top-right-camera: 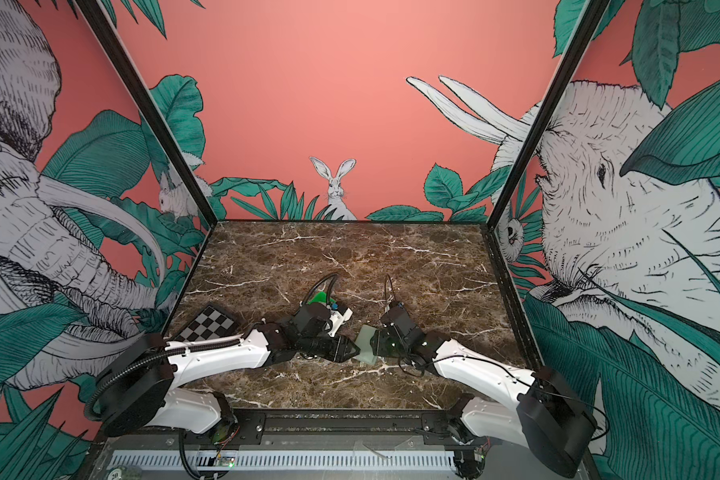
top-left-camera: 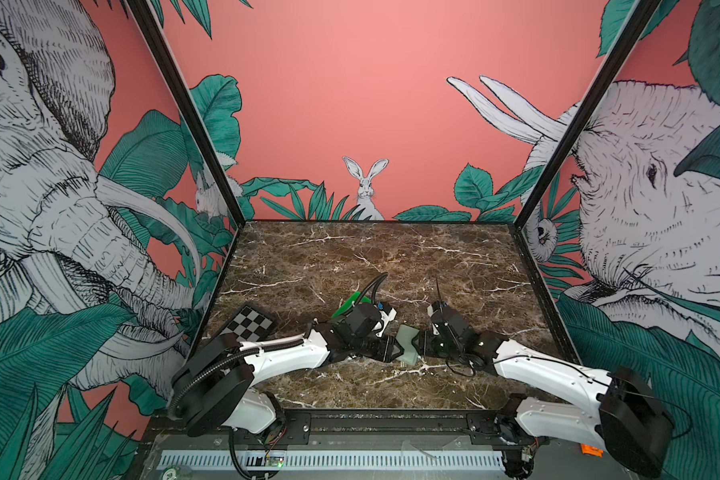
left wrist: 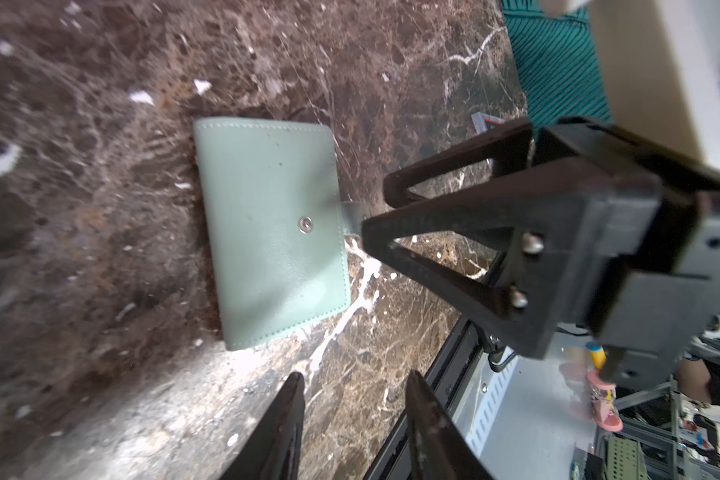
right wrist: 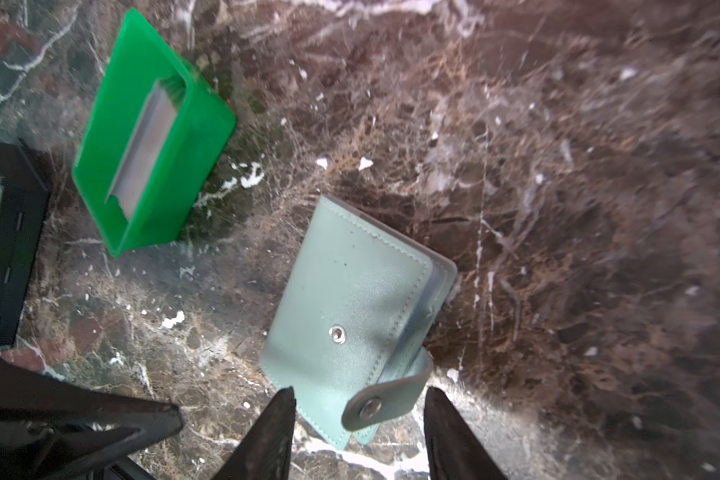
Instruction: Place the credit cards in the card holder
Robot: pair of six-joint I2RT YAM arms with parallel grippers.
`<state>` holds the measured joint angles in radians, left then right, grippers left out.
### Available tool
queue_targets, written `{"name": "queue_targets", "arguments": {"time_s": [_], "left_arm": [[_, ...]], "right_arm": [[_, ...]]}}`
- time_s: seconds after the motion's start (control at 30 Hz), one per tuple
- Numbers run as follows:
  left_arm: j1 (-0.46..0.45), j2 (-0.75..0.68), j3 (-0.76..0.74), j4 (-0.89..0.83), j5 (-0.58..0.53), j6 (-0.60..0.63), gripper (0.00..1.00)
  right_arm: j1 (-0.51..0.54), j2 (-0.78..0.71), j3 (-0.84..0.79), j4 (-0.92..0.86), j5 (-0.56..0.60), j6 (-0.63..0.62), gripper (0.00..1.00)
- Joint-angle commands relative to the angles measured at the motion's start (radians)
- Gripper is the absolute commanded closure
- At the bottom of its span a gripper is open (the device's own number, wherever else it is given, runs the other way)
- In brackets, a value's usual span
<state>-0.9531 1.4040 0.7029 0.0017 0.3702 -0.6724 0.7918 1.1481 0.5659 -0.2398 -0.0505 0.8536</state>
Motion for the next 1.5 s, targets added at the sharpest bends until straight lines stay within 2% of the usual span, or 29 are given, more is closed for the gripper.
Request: {"name": "queue_targets", "arguments": {"time_s": [0.0, 0.13, 0.3, 0.57, 0.8, 1.0, 1.2, 1.47], "left_arm": [[0.034, -0.012, 0.02, -0.076, -0.033, 0.037, 0.61], [0.07, 0.035, 0.048, -0.079, -0.018, 0.061, 0.62], [0.08, 0.111, 0.084, -0.061, 0.024, 0.071, 0.61], [0.079, 0.188, 0.08, 0.008, 0.039, 0.028, 0.58], [0.032, 0.238, 0.085, 0.049, 0.049, -0.045, 0.57], [-0.008, 0.26, 0.1, 0.082, 0.055, -0.097, 0.57], [-0.017, 0.243, 0.101, 0.035, 0.003, -0.111, 0.58], [-0.007, 0.239, 0.146, -0.047, -0.093, -0.103, 0.6]], "right_arm": [[0.004, -0.02, 0.034, -0.098, 0.056, 0.016, 0.51], [0.006, -0.033, 0.063, -0.162, 0.073, 0.071, 0.52], [0.015, -0.029, 0.123, -0.271, 0.105, 0.114, 0.61], [0.023, -0.014, 0.145, -0.293, 0.109, 0.127, 0.63], [0.022, -0.026, 0.152, -0.319, 0.121, 0.094, 0.63], [0.022, -0.066, 0.151, -0.37, 0.139, 0.082, 0.71], [0.022, -0.056, 0.184, -0.434, 0.138, 0.035, 0.73], [0.021, 0.038, 0.249, -0.418, 0.081, -0.026, 0.72]]}}
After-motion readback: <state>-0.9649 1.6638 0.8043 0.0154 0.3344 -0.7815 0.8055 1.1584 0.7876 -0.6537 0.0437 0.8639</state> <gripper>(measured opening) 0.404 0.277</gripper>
